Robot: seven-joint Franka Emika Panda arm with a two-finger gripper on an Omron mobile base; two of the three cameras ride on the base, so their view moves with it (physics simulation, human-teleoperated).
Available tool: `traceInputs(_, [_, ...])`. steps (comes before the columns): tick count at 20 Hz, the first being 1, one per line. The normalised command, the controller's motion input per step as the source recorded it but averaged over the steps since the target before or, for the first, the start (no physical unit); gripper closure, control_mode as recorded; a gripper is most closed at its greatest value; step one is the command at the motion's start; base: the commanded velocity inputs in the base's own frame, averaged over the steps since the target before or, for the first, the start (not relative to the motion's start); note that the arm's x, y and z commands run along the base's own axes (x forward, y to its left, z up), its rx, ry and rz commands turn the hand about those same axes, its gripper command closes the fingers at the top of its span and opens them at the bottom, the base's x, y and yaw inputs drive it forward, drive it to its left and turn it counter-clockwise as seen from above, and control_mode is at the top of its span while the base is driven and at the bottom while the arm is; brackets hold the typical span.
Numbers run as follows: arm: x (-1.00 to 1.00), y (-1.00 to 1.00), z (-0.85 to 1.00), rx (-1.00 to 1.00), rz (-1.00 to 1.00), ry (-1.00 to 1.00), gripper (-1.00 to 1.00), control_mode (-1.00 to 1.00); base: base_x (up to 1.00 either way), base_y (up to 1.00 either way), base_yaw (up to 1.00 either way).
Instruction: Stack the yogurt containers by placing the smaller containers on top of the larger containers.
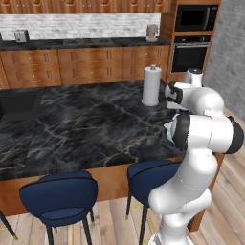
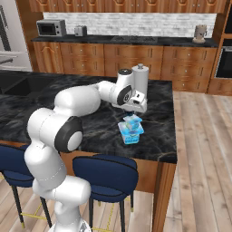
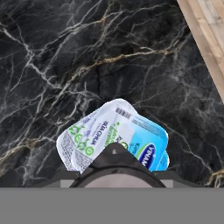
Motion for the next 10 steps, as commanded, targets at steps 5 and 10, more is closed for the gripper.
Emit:
traceInputs(5, [0.06, 0.0, -0.11, 0.0, 0.0, 0.01, 1.0, -1.0, 0.0, 0.0, 0.0])
traceInputs(10, [0.02, -0.04, -0.11, 0.0, 0.0, 0.02, 1.0, -1.0, 0.0, 0.0, 0.0])
